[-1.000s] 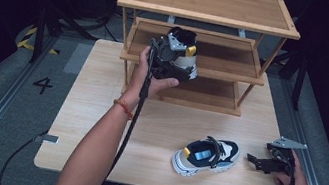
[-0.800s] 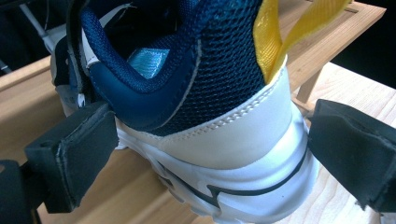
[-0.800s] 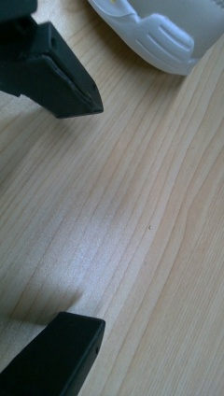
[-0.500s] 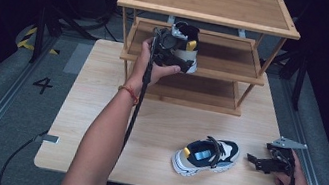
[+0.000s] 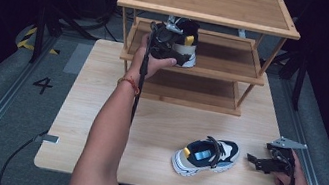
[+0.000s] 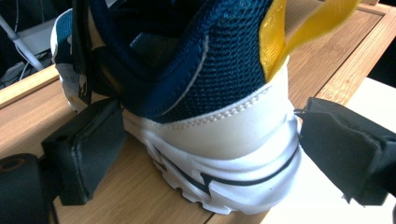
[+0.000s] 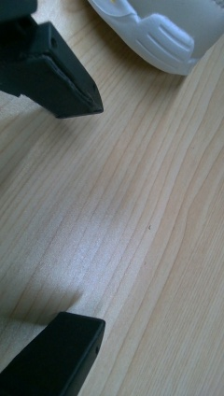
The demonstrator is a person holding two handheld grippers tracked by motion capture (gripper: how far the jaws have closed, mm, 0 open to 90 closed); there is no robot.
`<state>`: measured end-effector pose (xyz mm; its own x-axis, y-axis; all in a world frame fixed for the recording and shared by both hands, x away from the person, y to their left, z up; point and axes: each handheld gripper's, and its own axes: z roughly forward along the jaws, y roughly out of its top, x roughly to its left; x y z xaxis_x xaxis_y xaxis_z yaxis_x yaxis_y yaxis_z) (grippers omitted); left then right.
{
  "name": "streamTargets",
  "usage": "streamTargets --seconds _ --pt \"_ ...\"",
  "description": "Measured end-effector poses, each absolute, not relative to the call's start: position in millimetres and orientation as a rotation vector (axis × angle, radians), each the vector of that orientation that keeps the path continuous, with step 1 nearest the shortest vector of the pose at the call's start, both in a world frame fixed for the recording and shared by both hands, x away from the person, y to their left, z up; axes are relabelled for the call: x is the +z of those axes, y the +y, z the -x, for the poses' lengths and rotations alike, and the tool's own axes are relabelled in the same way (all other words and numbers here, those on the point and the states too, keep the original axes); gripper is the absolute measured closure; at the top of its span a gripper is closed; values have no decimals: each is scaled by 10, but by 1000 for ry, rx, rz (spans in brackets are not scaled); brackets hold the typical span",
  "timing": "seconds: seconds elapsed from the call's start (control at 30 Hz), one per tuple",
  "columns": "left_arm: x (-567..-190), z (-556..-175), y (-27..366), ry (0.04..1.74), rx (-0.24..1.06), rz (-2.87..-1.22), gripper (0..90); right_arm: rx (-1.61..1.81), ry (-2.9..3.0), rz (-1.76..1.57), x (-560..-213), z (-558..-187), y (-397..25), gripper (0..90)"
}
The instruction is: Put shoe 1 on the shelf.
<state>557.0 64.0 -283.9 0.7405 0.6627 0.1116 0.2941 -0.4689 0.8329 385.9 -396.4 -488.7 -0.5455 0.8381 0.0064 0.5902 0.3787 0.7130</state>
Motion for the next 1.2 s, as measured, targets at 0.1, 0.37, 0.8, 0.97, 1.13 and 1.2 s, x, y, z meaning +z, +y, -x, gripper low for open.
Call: streamTargets --seconds 0.1,0.37,0.8,0.97,1.13,1.2 --pt "-2847 -5458 680 760 534 -2011 157 963 2287 -1244 -4887 -3859 -3964 6" --pt "-2850 -5105 788 704 543 -2048 186 963 2287 -1245 -4887 -3858 -3964 6" --pt "-3232 -4325 1064 578 590 -2245 207 962 2290 -1241 -4888 -3850 -3967 6" --pt "-3535 -4039 1243 562 600 -2325 213 965 2295 -1235 -4887 -3848 -3974 6" --pt "-3896 -3844 1458 590 590 -2381 217 955 2303 -1235 -4880 -3848 -3978 6" --pt "-3984 -3812 1516 599 599 -2394 218 948 2305 -1238 -4875 -3846 -3979 6"
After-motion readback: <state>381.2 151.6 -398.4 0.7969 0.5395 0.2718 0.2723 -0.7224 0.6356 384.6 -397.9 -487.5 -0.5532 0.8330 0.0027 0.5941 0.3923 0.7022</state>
